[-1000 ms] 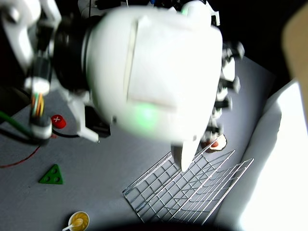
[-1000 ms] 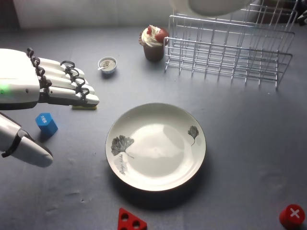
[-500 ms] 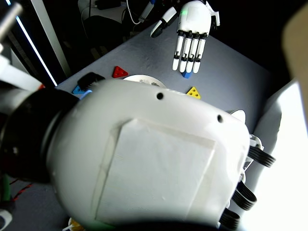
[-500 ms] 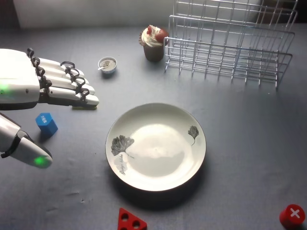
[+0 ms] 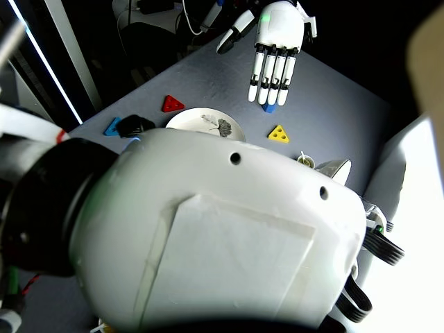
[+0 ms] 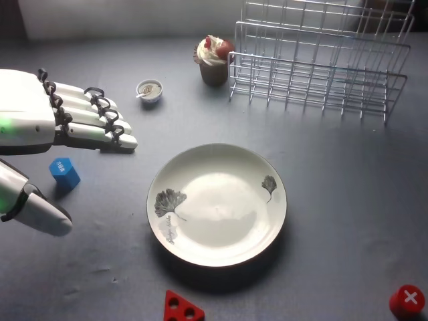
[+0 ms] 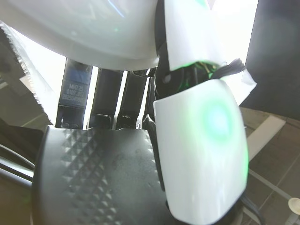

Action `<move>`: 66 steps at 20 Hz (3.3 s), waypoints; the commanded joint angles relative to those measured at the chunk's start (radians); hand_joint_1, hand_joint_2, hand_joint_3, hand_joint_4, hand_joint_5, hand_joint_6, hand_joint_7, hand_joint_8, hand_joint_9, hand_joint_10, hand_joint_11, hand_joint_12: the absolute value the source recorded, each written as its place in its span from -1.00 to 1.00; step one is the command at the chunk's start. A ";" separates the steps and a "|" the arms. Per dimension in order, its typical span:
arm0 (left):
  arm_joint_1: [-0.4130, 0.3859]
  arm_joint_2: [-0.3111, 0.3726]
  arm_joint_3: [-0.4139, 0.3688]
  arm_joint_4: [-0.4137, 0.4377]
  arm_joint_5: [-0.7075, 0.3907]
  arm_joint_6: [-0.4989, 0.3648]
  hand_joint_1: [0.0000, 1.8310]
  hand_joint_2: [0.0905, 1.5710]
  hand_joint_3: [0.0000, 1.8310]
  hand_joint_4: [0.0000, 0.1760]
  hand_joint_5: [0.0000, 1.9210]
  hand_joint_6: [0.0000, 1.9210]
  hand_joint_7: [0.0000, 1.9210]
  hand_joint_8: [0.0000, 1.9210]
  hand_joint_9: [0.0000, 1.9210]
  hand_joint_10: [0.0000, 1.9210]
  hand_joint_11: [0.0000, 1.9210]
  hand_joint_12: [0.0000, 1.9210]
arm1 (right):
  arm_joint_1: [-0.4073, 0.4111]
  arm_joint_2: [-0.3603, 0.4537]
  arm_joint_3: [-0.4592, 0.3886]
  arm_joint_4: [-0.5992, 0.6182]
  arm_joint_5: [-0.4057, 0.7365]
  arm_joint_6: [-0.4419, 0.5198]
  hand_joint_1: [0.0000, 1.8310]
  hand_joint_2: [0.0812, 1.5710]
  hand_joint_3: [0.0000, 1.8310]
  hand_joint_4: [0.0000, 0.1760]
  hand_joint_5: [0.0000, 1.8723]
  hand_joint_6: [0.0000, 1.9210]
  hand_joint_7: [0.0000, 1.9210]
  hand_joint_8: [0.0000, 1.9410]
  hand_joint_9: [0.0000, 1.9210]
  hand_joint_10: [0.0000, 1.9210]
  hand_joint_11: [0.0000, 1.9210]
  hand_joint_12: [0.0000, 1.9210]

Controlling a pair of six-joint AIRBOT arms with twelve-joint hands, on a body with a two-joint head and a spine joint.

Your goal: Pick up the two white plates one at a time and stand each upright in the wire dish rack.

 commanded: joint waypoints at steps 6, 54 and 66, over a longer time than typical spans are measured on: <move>-0.007 0.009 0.011 -0.066 -0.046 -0.001 -1.00 0.18 -1.00 -1.00 -0.83 -1.00 -0.79 -1.00 -0.79 -1.00 -0.79 -0.98 | 0.021 0.012 -0.028 0.014 0.082 0.017 0.64 0.29 -1.00 -1.00 0.04 -0.16 0.20 -0.49 0.27 -0.37 0.01 0.45; 0.007 -0.034 0.019 -0.011 -0.236 -0.001 -0.99 0.19 -1.00 -1.00 -0.86 -1.00 -0.82 -1.00 -0.81 -1.00 -0.80 -0.99 | -0.077 -0.161 0.372 0.330 -0.224 0.043 0.64 0.29 -1.00 -1.00 0.01 -0.09 0.19 -0.47 0.25 -0.35 0.01 0.44; 0.025 -0.054 -0.009 0.032 -0.257 -0.001 -0.99 0.20 -1.00 -1.00 -0.85 -0.99 -0.81 -0.99 -0.80 -0.99 -0.79 -0.99 | -0.120 -0.184 0.409 0.365 -0.233 0.054 0.64 0.29 -1.00 -1.00 0.01 -0.07 0.17 -0.45 0.24 -0.33 0.01 0.43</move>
